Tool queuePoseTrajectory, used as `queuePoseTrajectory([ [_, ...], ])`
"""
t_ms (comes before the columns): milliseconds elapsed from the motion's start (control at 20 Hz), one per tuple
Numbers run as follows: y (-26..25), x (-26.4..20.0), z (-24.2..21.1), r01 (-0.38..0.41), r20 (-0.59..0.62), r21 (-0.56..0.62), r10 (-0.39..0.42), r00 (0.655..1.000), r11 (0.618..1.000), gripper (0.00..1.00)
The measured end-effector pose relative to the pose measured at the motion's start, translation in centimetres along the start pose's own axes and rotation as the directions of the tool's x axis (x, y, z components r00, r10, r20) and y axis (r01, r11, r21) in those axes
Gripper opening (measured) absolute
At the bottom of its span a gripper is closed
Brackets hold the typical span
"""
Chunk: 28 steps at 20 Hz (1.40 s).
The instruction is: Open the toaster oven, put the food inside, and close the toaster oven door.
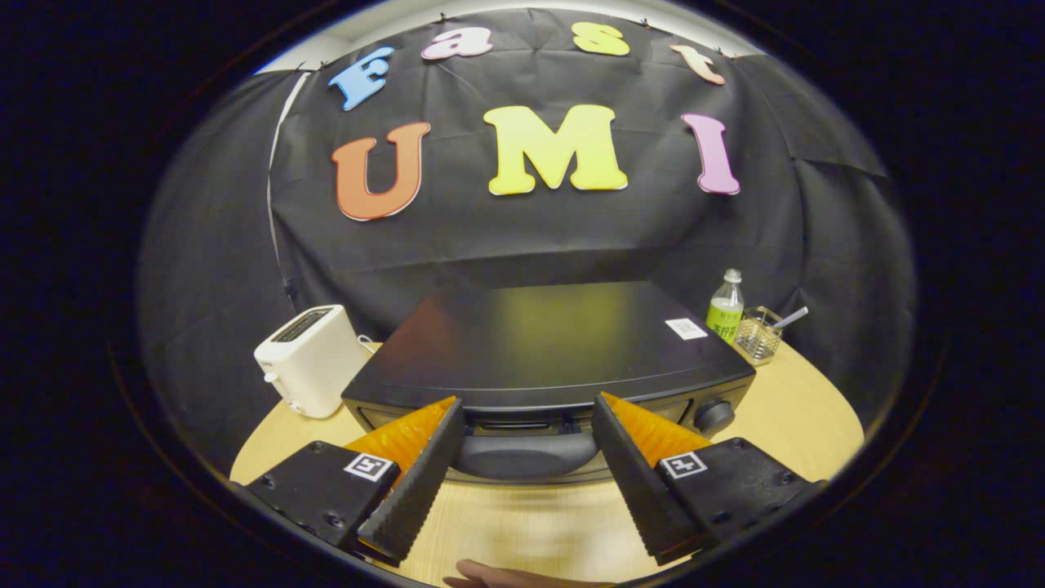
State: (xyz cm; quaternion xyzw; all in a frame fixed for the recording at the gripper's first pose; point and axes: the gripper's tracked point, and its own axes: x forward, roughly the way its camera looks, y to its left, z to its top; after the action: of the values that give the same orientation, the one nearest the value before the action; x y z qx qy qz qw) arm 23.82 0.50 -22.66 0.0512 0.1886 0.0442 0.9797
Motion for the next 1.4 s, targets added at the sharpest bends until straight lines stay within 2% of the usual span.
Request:
queuePoseTrajectory([
  [100, 0.3, -0.2, 0.3, -0.011, 0.019, -0.008, 0.011, 1.0, 1.0, 1.0],
  [250, 0.5, -0.5, 0.0, 0.03, 0.024, -0.089, -0.027, 0.999, 0.996, 1.0],
  [400, 0.8, -1.1, -0.7, 0.038, 0.038, -0.06, -0.036, 0.999, 0.997, 1.0],
  [550, 0.8, -2.4, -1.7, 0.037, 0.049, -0.084, -0.033, 0.998, 0.996, 1.0],
  [900, 0.6, -5.6, -5.8, -0.019, 0.052, -0.07, 0.023, 0.998, 0.997, 1.0],
  [1400, 0.1, -7.9, -12.6, -0.007, 0.087, -0.137, 0.019, 0.996, 0.991, 1.0],
])
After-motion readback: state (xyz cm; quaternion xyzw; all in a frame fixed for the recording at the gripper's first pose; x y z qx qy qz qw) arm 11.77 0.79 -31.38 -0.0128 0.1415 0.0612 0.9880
